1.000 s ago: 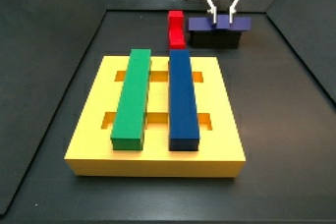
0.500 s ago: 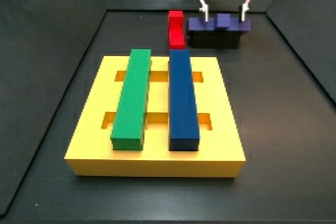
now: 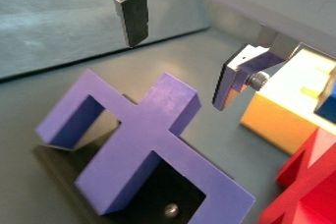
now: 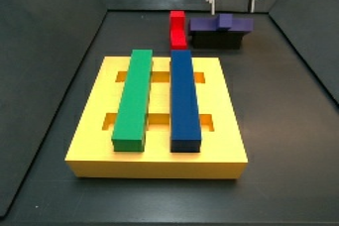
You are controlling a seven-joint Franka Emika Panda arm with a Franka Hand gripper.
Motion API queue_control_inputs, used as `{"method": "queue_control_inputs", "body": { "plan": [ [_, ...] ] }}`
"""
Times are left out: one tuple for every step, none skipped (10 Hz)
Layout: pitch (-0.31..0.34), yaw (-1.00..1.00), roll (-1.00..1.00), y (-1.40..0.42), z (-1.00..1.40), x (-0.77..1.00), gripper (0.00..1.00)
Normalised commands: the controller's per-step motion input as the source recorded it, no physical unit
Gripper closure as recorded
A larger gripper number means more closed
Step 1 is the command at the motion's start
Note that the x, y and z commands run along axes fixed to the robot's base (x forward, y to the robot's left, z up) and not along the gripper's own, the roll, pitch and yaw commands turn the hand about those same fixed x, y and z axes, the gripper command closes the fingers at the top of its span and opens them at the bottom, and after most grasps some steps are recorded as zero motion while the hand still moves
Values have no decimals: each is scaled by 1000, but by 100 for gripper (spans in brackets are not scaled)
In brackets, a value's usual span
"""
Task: Pick up the purple object. Move up. Place the purple object on the fixture. Regrasp the purple object. Move to above the board. Insert the purple object.
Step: Regrasp the purple object.
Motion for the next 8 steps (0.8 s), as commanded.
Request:
{"method": "queue_control_inputs", "body": {
  "plan": [
    [-69,251,1000,0,0,0,0],
    [-26,269,1000,0,3,0,0],
    [-46,277,1000,-6,23,-20,0],
    [-80,274,1000,-71,46,-77,0],
    [-100,249,1000,-94,0,-74,0],
    [-83,251,1000,-66,9,-60,0],
    [-74,249,1000,-51,11,-40,0],
    [-103,234,1000,-57,0,-46,0]
  ]
}}
